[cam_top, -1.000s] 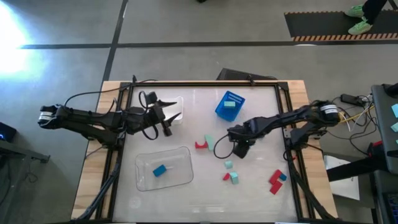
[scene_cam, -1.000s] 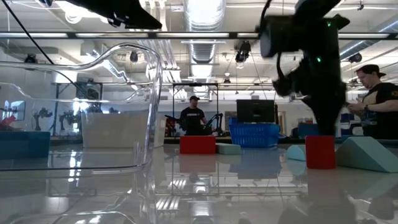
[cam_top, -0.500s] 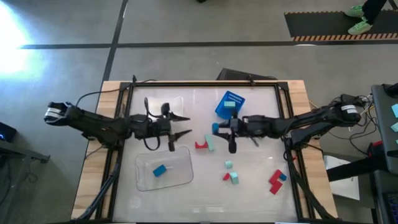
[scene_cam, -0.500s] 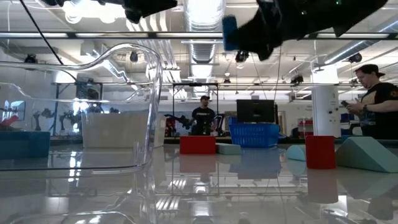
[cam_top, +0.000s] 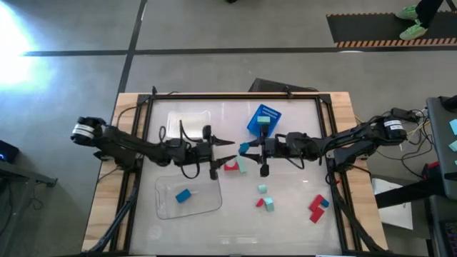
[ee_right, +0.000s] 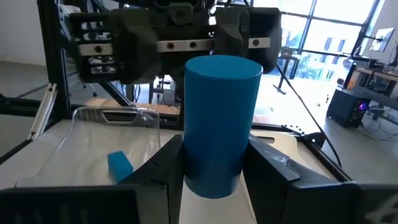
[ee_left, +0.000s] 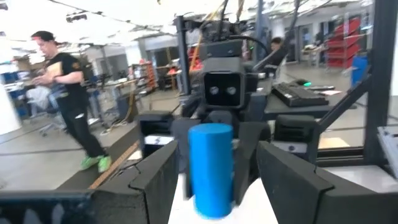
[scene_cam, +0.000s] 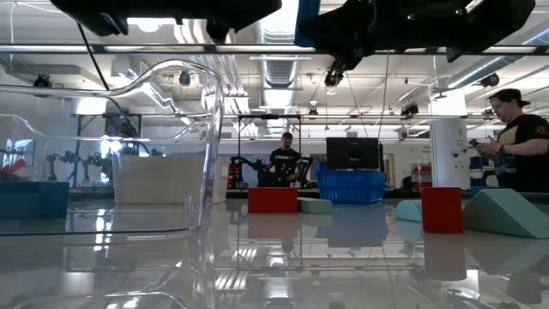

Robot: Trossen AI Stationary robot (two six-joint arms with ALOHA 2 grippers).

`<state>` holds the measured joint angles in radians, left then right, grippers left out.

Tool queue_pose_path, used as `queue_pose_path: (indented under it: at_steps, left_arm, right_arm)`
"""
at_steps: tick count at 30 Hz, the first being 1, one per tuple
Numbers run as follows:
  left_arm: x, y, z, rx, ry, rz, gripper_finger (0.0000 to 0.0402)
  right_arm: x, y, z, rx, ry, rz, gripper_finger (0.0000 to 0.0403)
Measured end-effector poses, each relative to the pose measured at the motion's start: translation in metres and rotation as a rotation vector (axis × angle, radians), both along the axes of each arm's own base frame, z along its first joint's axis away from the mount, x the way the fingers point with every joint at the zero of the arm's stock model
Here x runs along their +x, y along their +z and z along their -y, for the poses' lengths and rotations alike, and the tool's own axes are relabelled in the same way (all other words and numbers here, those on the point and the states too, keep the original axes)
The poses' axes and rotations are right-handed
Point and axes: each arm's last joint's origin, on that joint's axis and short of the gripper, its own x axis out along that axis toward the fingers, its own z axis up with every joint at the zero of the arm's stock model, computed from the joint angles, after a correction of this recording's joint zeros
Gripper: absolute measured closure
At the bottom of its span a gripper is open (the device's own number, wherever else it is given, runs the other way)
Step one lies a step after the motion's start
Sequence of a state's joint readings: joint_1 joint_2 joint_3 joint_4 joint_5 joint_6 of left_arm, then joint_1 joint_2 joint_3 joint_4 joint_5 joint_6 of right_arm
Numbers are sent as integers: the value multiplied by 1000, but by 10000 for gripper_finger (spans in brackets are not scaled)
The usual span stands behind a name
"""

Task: Sort & place blocks by color
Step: Put the blue block into the transparent bin

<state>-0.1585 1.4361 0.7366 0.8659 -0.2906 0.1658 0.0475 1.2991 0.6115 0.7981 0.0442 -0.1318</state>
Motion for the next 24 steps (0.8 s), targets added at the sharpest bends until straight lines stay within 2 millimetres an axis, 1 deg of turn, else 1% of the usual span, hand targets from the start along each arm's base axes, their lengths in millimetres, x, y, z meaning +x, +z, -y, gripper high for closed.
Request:
queue_pose_path:
  at_steps: [4, 10, 13, 17, 20, 24]
  left_arm:
    - [12, -4, 2, 1, -18, 25, 203]
    - [30, -7, -3, -5, 3, 44, 203]
    - [36, -9, -4, -5, 8, 39, 203]
    - [40, -8, -4, -4, 11, 40, 205]
    - [40, -8, -5, -5, 13, 40, 223]
    - [40, -9, -5, -4, 14, 33, 273]
  right_arm:
    - [0, 1, 0, 0, 0, 2, 284]
    - [0, 1, 0, 0, 0, 2, 284]
    - [0, 1, 0, 0, 1, 2, 284]
    - [0, 1, 0, -2, 0, 2, 284]
    - [0, 1, 0, -3, 0, 2, 284]
    - [0, 0, 0, -14, 2, 1, 284]
